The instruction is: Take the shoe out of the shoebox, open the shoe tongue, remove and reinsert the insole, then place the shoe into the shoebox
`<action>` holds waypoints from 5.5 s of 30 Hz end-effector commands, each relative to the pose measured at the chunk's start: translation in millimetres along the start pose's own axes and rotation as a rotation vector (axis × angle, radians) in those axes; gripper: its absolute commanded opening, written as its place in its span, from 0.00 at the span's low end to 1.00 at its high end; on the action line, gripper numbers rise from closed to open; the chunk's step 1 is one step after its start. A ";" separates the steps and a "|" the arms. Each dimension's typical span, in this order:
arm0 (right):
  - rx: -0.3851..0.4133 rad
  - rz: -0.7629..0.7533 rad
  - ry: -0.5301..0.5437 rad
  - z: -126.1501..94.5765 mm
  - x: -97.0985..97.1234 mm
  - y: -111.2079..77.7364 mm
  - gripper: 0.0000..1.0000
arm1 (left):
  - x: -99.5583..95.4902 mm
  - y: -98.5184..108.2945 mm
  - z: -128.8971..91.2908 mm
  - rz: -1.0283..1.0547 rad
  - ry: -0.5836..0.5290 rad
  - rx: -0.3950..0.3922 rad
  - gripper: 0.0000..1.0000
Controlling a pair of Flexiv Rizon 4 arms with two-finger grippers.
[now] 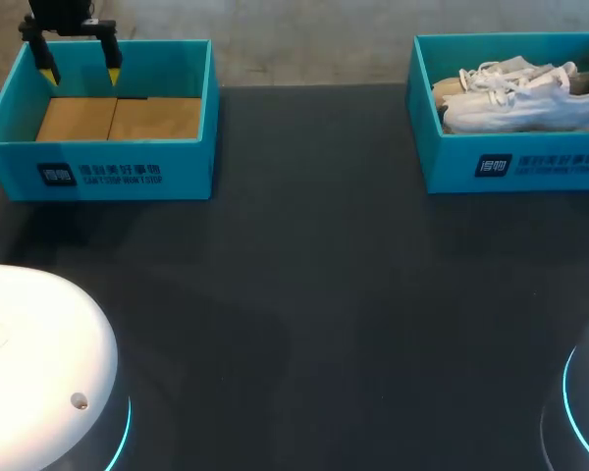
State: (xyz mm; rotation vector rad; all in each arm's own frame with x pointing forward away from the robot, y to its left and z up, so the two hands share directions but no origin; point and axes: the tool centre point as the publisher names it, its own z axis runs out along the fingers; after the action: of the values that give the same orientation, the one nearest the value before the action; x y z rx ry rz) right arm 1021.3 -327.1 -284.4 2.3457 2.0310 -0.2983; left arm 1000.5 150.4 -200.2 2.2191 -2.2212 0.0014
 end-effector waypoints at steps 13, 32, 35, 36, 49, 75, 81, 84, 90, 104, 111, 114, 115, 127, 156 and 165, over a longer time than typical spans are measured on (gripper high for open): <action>-0.007 0.001 -0.013 -48.7 -2.0 2.0 0.00 | 0.1 0.2 -0.1 0.000 -0.001 0.000 1.00; 0.018 0.016 -0.012 -98.7 34.5 -58.6 0.00 | 0.1 0.2 -0.1 0.000 -0.001 0.000 1.00; 0.013 0.017 -0.012 -105.3 43.4 -71.4 0.00 | 0.1 0.2 -0.1 0.000 -0.001 0.000 1.00; 0.011 0.015 -0.007 -107.5 45.9 -75.1 0.00 | 0.1 0.2 -0.1 0.000 -0.001 0.000 1.00; -0.004 0.039 -0.008 -133.2 83.0 -121.7 0.00 | 0.1 0.2 -0.1 0.000 -0.001 0.000 1.00; -0.041 0.173 0.006 -118.4 218.1 -262.8 0.00 | 0.1 0.2 -0.1 0.000 -0.001 0.000 1.00; -0.041 0.173 0.006 -118.4 218.1 -262.8 0.00 | 0.1 0.2 -0.1 0.000 -0.001 0.000 1.00; -0.041 0.173 0.006 -118.4 218.1 -262.8 0.00 | 0.1 0.2 -0.1 0.000 -0.001 0.000 1.00; -0.041 0.173 0.006 -118.4 218.1 -262.8 0.00 | 0.1 0.2 -0.1 0.000 -0.001 0.000 1.00; -0.054 0.166 0.002 -96.5 235.8 -322.0 0.00 | 0.1 0.2 -0.1 0.000 -0.001 0.000 1.00; -0.065 0.162 0.011 -78.4 254.9 -371.6 0.00 | 0.1 0.2 -0.1 0.000 -0.001 0.000 1.00; -0.075 0.161 0.006 -72.3 267.2 -388.6 0.00 | 0.1 0.2 -0.1 0.000 -0.001 0.000 1.00; -0.078 0.155 0.001 -69.6 272.6 -393.4 0.00 | 0.1 0.2 -0.1 0.000 -0.001 0.000 1.00; -0.052 0.109 -0.034 -25.7 325.2 -415.5 0.00 | 0.1 0.2 -0.1 0.000 -0.001 0.000 1.00; -0.067 0.099 0.019 59.3 367.6 -439.2 0.00 | 0.1 0.2 -0.1 0.000 -0.001 0.000 1.00; -0.039 0.094 0.014 78.1 368.6 -438.4 0.00 | 0.1 0.2 -0.1 0.000 -0.001 0.000 1.00</action>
State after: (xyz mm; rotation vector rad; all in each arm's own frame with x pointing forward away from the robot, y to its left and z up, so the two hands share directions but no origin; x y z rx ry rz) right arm 628.1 86.8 -367.2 2.4144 1.9025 -0.2369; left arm 1000.5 150.4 -200.1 2.2191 -2.2212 0.0012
